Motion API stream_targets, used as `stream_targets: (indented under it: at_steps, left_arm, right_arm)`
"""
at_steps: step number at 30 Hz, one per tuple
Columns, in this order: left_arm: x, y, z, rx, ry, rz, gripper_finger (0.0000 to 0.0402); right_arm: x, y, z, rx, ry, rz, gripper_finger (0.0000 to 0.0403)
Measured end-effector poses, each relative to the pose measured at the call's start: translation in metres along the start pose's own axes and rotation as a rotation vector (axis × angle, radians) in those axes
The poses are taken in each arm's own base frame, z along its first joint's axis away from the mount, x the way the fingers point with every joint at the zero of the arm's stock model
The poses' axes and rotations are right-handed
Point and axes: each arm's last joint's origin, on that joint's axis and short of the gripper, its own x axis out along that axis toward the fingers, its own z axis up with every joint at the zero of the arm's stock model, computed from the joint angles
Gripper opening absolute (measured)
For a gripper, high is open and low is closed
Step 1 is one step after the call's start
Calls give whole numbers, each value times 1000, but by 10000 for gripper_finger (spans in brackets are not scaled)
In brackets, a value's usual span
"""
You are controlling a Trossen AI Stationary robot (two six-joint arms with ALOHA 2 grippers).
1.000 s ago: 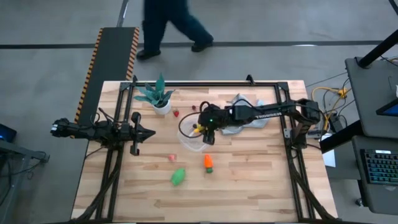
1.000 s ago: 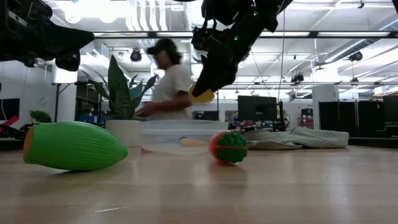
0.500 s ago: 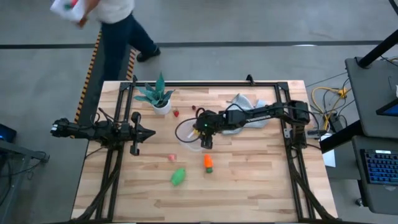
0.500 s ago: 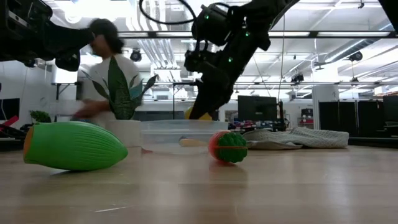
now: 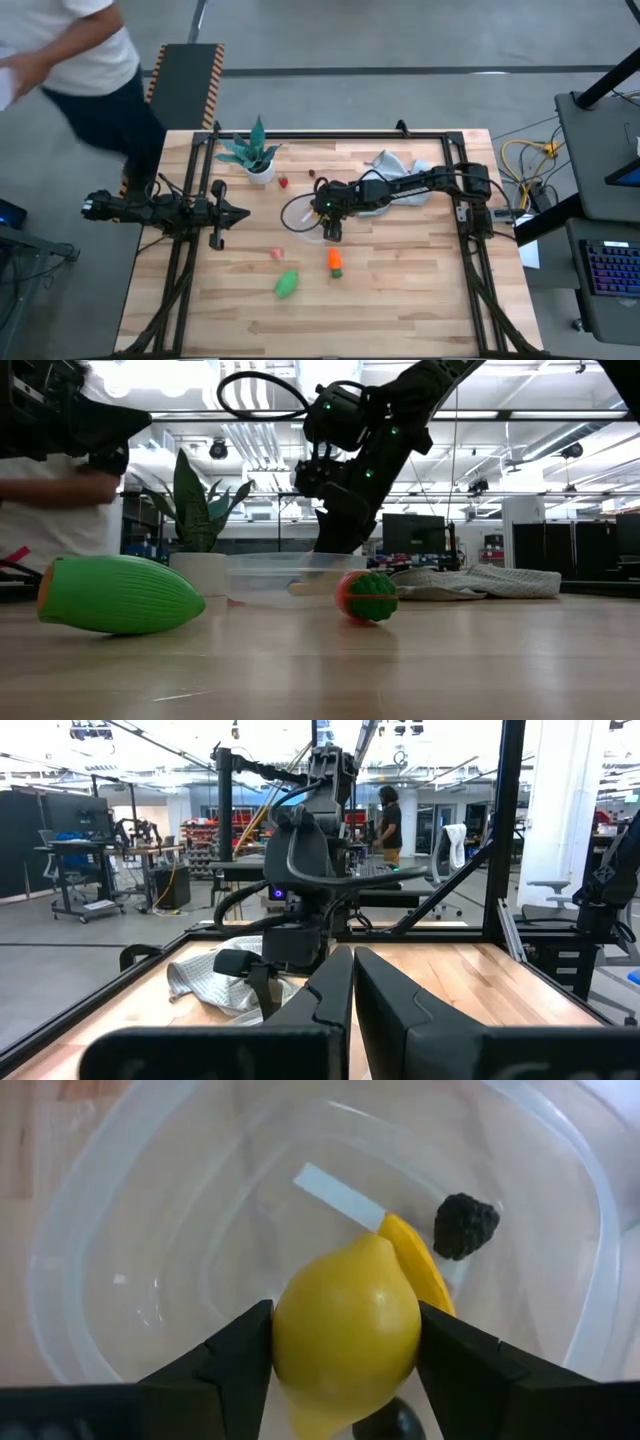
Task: Pick and placing Produce into tupperware
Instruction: Put the yellow lemon into the transparent bin, then put the orange carrot into the transparent bin
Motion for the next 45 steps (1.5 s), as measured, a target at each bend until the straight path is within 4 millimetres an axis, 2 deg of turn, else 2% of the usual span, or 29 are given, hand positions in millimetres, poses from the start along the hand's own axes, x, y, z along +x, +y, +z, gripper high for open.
stream_targets:
  at_steps: [11,21,25,31,36,40,45]
  left_arm:
    - [0,0,0,0,2,0,0]
    - [0,0,0,0,1,0,0]
    - [0,0,0,0,2,0,0]
    - [0,0,0,0,1,0,0]
    - [0,0,0,0,1,0,0]
    - [0,0,0,0,2,0,0]
    - [0,0,0,0,1,0,0]
  right_arm:
    - [0,1,0,21,1,25,218]
    - [0,1,0,16,2,25,282]
    - [-4,1,2,9,-10,25,293]
    - [-35,2,14,-28,-102,25,275]
    - [-73,5,24,-53,-190,33,258]
    - [-107,21,26,-104,-252,62,251]
    - [-151,50,25,-203,-351,122,245]
